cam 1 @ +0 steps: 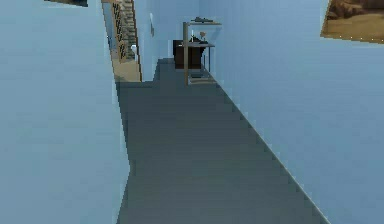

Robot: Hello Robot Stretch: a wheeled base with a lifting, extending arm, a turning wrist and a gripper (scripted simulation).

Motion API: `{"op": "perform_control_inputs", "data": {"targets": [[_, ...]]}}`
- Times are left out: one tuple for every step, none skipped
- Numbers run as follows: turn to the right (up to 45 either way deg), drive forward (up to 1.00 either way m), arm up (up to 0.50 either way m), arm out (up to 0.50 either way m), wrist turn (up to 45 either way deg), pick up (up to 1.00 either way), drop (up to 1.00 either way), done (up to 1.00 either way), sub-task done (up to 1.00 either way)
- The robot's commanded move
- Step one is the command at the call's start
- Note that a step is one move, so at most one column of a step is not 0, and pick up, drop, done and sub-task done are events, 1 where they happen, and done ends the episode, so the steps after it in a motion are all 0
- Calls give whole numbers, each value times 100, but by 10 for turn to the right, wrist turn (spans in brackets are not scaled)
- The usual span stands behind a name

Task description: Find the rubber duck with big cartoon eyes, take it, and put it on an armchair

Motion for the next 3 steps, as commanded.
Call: {"op": "perform_control_inputs", "data": {"targets": [[0, 0, 0, 0, 450, 0, 0, 0, 0], [0, 0, 0, 0, 450, 0, 0, 0, 0], [0, 0, 0, 0, 210, 0, 0, 0, 0]]}}
